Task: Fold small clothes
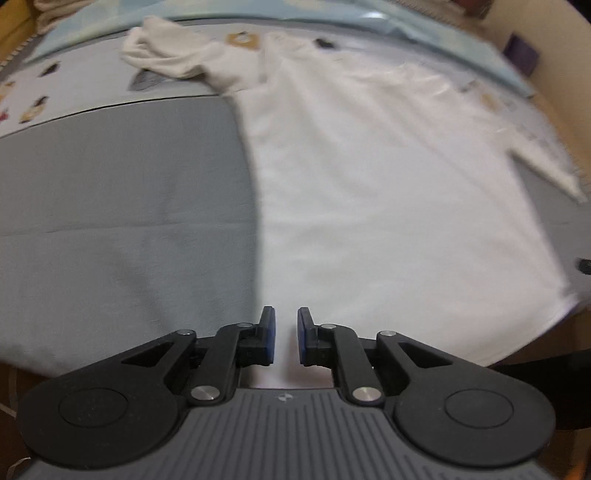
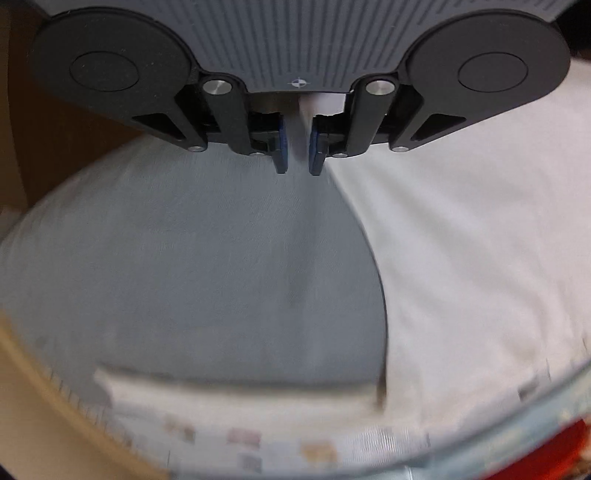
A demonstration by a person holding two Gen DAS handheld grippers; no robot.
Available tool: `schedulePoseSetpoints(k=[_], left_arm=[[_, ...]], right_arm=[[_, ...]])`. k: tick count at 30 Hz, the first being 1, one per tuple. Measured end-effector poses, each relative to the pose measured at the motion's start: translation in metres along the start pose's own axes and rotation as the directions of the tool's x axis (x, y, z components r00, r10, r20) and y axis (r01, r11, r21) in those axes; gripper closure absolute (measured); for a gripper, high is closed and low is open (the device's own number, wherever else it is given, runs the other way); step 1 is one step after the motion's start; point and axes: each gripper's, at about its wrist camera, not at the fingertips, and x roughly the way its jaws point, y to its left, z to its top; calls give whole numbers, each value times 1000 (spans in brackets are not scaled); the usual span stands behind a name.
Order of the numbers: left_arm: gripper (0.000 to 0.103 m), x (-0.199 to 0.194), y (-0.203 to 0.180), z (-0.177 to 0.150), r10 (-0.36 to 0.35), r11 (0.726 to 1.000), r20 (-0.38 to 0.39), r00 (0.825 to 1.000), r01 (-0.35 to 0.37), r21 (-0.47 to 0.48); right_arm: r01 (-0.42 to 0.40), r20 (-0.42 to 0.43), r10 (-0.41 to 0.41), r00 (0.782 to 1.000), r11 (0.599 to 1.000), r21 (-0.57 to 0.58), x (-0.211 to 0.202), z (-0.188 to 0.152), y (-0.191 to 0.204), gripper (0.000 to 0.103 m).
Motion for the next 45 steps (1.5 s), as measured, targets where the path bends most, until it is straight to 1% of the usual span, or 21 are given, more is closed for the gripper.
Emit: schedulePoseSetpoints(k=[2,4,5,6,10,11,12,14,17,19,21,24,27,29,31,33,35,36,40,42,45], left_arm=[[87,11,-7,-3,-35,999,-54,998,36,14],[84,31,-12,-14,31,998,-178,983,-21,58],[85,40,-12,-20,75,995,-226,971,-57,84],[85,41,-13,-22,81,993,-224,971,-60,99],[82,27,-15,-14,50,996,-151,987,-38,78],[82,30,-14,-14,59,996,-164,985,-48,73],[83,35,-13,-14,82,995,-193,978,-69,73],[83,38,-15,-13,89,994,-207,974,-75,76],[78,26,-24,-4,78,995,-135,988,-68,71],[65,15,-30,7,61,996,-64,996,-57,62],[62,7,-36,17,58,997,2,998,-58,44],[59,-5,-44,30,78,996,87,993,-81,35],[52,-19,-57,42,82,996,172,982,-84,7],[49,-27,-61,54,82,997,230,970,-79,-24],[43,-35,-66,64,100,995,287,953,-89,-52],[37,-45,-70,68,135,990,349,928,-115,-77],[30,-54,-71,74,187,982,393,901,-155,-111],[26,-56,-71,77,206,978,404,891,-170,-123],[24,-64,-64,87,265,962,435,860,-209,-173],[24,-67,-50,91,256,961,432,865,-177,-214],[24,-69,-22,106,222,961,405,887,-128,-245]], right_arm=[[-78,17,78,997,997,-19,-1,1,7,86],[-127,-94,124,988,992,-24,17,-4,12,75],[-116,-181,109,977,993,-28,30,-10,13,75],[-90,-240,78,968,995,-40,39,-16,14,75],[-84,-204,65,977,993,-88,36,-13,19,75],[-70,-225,49,973,994,-88,41,-15,18,75],[-69,-224,49,973,994,-84,44,-15,17,74],[-59,-220,36,975,993,-98,42,-13,21,74],[-39,-178,23,984,995,-87,33,-8,24,75],[-42,-97,35,995,996,-79,17,5,28,75],[-59,-4,59,998,994,-90,-2,20,37,74],[-76,113,89,990,990,-116,-31,46,52,75],[-102,209,125,970,987,-121,-55,75,68,75],[-137,274,166,947,983,-121,-73,89,73,74],[-181,346,215,913,975,-127,-91,104,81,73],[-207,407,246,880,969,-137,-98,115,93,69],[-220,441,265,858,964,-151,-100,127,106,62],[-220,446,269,853,962,-159,-98,132,115,58],[-230,419,287,861,956,-182,-73,147,148,55],[-260,392,317,863,946,-192,-59,148,162,55],[-289,377,359,854,929,-231,-41,138,175,55]])
